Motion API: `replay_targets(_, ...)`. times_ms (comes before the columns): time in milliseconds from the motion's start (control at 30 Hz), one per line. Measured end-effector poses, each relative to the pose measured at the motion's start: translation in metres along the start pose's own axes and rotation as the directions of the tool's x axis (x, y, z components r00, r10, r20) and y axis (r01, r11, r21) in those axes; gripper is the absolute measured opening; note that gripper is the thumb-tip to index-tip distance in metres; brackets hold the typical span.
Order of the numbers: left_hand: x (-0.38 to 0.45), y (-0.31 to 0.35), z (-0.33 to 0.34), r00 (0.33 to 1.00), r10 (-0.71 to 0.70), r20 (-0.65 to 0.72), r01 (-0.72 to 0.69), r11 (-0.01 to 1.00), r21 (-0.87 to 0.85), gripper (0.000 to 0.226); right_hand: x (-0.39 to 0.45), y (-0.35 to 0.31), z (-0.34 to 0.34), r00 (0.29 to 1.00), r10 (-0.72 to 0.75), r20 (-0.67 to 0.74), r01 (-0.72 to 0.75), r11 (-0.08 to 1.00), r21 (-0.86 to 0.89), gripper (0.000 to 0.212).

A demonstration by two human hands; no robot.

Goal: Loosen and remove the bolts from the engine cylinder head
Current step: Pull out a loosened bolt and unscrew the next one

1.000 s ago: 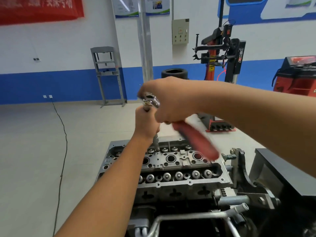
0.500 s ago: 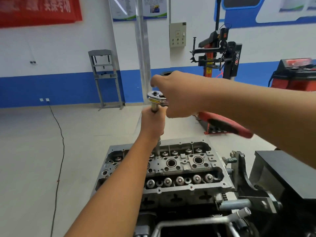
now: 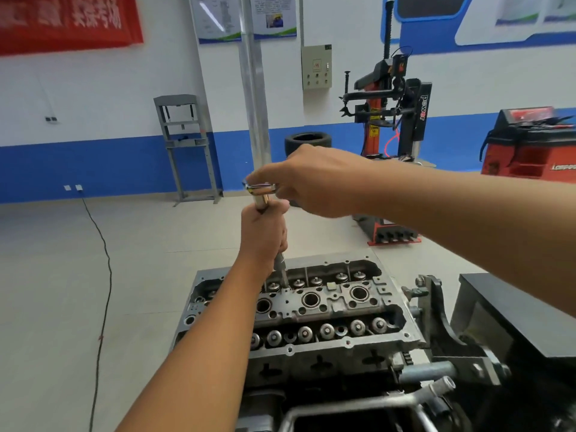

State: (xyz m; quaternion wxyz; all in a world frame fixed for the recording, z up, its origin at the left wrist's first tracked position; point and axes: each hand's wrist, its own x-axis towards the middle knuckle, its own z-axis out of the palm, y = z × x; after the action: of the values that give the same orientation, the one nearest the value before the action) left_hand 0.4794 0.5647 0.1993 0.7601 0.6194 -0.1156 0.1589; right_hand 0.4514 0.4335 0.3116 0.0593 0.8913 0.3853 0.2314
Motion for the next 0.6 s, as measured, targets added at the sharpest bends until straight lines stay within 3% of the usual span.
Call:
replay_targets(100, -0.002, 0.0, 0.005, 0.999, 0.03, -0.016, -0.03, 0.999, 0.042, 0.034, -0.007, 0.003, 0.004, 0.995, 0.086, -0.046, -0.084, 0.996, 0.042, 0.044)
replay_targets(233, -0.017, -0.003, -0.004, 0.973, 0.126, 0.191, -0.138, 0.989, 0.05, 0.011, -0.018, 0.015, 0.011, 0.988, 0.147, -0.055, -0.14, 0.984, 0.106, 0.025)
replay_targets(400, -0.026, -0.015, -0.022, 0.958, 0.189, 0.215, -0.247, 0.926, 0.285, 0.023, -0.029, 0.016, 0.019, 0.993, 0.078, -0.09, -0.083, 0.995, -0.053, 0.041)
replay_targets(467, -0.023, -0.013, -0.023, 0.962, 0.178, 0.209, -0.244, 0.904, 0.351, 0.025, -0.024, 0.016, 0.009, 0.979, 0.09, -0.183, -0.104, 0.992, -0.071, 0.049)
replay_targets(533, -0.022, -0.008, -0.026, 0.961, 0.146, 0.236, -0.231, 0.893, 0.387, 0.024, -0.013, 0.032, -0.013, 0.856, 0.34, -0.389, -0.29, 0.94, 0.181, 0.043)
replay_targets(600, -0.02, -0.005, -0.032, 0.962, 0.105, 0.251, -0.202, 0.895, 0.399, 0.022, -0.01, 0.049, -0.029, 0.735, 0.543, -0.406, -0.357, 0.819, 0.45, 0.03)
